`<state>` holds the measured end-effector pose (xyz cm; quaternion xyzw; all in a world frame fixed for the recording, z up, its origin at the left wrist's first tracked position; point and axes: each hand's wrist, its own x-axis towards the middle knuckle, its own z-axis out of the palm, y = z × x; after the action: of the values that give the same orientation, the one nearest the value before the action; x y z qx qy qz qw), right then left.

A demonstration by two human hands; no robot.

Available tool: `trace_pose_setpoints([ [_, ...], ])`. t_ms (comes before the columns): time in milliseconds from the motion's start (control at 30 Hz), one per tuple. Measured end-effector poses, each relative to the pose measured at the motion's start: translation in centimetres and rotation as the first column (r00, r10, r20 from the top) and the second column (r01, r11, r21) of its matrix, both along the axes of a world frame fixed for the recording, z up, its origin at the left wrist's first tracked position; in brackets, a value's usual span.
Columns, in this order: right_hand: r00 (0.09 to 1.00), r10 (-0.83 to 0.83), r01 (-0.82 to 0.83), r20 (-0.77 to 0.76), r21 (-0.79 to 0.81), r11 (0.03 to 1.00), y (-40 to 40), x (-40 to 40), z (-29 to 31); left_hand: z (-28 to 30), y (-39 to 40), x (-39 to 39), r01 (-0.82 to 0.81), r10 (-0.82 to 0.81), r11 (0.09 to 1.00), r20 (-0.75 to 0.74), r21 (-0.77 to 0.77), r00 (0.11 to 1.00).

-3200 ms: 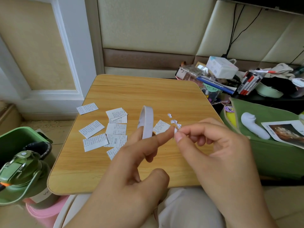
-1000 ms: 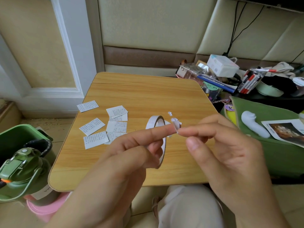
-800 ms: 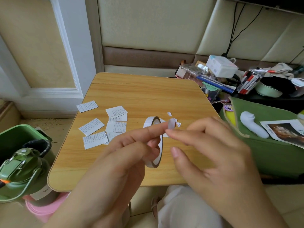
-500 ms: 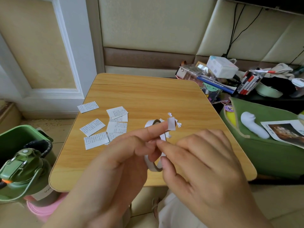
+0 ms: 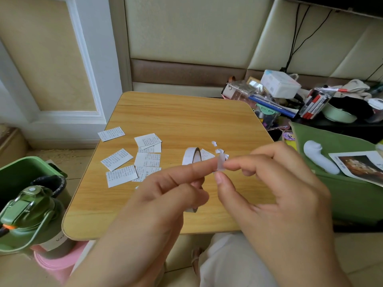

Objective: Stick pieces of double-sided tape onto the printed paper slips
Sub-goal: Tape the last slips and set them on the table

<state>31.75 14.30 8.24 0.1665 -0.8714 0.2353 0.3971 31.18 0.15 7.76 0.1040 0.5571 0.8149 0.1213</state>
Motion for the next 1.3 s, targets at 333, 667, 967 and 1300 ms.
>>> trace_pose_setpoints([
  [333,0.993,0.058,-0.038,0.102,-0.192,0.981,0.6,0.1,-0.1,-0.1,-0.2,0.1,0.000,-0.003,0.999,-0.090,-0.039,0.996],
  [667,0.988,0.088,-0.058,0.123,-0.231,0.971,0.6,0.2,0.2,-0.4,-0.1,0.1,-0.004,0.004,1.000,-0.088,-0.003,0.996],
  [967,0.992,-0.004,0.035,0.126,-0.250,0.968,0.0,0.3,0.2,-0.7,0.2,0.6,-0.170,0.061,0.939,-0.343,-0.298,0.937],
  [1300,0.968,0.092,-0.004,0.234,-0.349,0.937,0.3,0.1,0.3,-1.1,0.6,0.6,-0.393,0.050,0.793,-0.594,-0.465,0.803],
])
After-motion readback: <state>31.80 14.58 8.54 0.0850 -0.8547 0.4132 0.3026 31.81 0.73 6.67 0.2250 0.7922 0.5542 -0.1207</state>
